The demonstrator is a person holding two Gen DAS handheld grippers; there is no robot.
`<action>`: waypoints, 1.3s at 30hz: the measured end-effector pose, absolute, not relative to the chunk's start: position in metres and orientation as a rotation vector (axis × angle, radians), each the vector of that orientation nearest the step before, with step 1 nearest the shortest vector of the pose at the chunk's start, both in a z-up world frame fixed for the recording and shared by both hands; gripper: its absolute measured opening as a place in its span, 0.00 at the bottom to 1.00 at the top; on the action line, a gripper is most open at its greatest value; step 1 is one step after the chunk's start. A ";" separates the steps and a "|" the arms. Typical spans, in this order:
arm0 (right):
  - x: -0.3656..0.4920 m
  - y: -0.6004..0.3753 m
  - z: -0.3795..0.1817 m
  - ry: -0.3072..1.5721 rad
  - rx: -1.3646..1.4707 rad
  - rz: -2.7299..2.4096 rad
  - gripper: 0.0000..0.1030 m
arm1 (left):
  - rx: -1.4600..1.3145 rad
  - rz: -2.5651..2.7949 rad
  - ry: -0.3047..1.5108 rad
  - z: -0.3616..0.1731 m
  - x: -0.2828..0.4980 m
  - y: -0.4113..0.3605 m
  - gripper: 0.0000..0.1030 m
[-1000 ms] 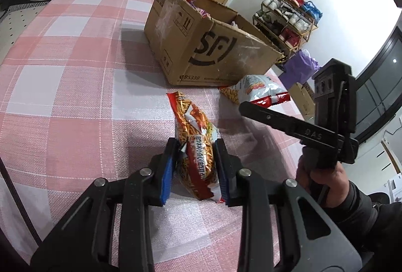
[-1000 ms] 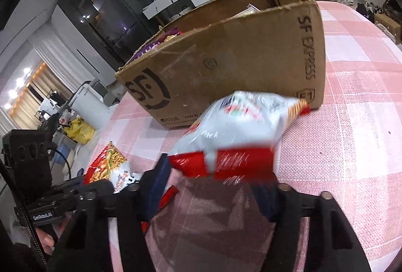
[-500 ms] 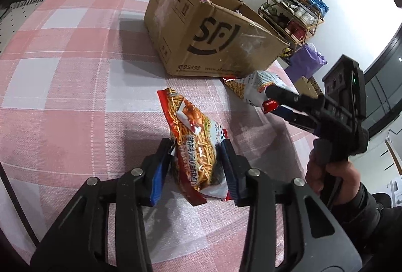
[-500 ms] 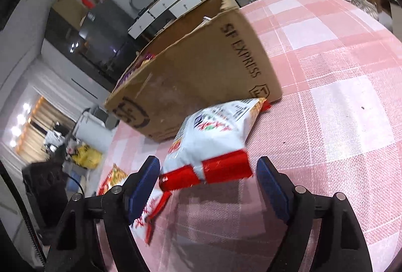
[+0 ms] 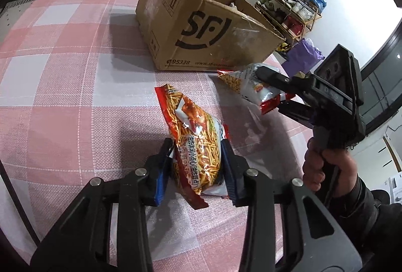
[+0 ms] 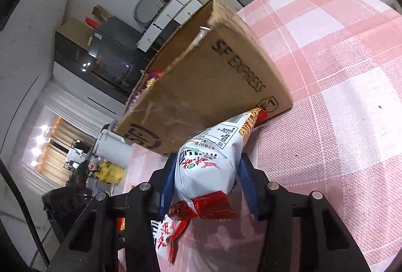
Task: Organize snacks
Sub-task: 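Lift and carry both held bags over the open box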
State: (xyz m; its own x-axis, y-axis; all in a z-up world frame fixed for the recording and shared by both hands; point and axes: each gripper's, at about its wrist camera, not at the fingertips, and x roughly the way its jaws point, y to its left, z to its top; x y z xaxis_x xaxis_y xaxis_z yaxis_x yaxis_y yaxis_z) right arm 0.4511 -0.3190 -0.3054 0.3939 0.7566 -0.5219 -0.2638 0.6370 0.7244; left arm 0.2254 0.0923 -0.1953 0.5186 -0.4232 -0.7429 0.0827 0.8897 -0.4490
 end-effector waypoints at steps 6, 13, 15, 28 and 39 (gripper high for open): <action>0.438 -0.328 -0.296 0.942 0.596 0.722 0.46 | -0.379 -0.303 0.966 -0.184 0.222 0.095 0.31; 0.427 -0.335 -0.272 0.891 0.586 0.766 0.46 | -0.366 -0.294 0.897 -0.149 0.214 0.102 0.31; 0.421 -0.337 -0.258 0.855 0.575 0.785 0.46 | -0.359 -0.292 0.877 -0.136 0.216 0.104 0.31; 0.426 -0.344 -0.175 0.701 0.479 0.818 0.46 | -0.287 -0.290 0.784 -0.052 0.258 0.100 0.31; 0.466 -0.331 -0.123 0.633 0.423 0.834 0.46 | -0.261 -0.283 0.763 -0.009 0.321 0.090 0.31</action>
State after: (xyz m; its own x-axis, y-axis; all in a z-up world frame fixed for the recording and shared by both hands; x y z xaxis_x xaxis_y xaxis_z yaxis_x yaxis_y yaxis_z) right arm 0.4658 -0.3315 -0.1227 0.5076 0.7878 -0.3490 -0.5474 0.6076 0.5755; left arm 0.3210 0.0900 -0.0088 0.6886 -0.3430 -0.6389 0.1557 0.9304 -0.3318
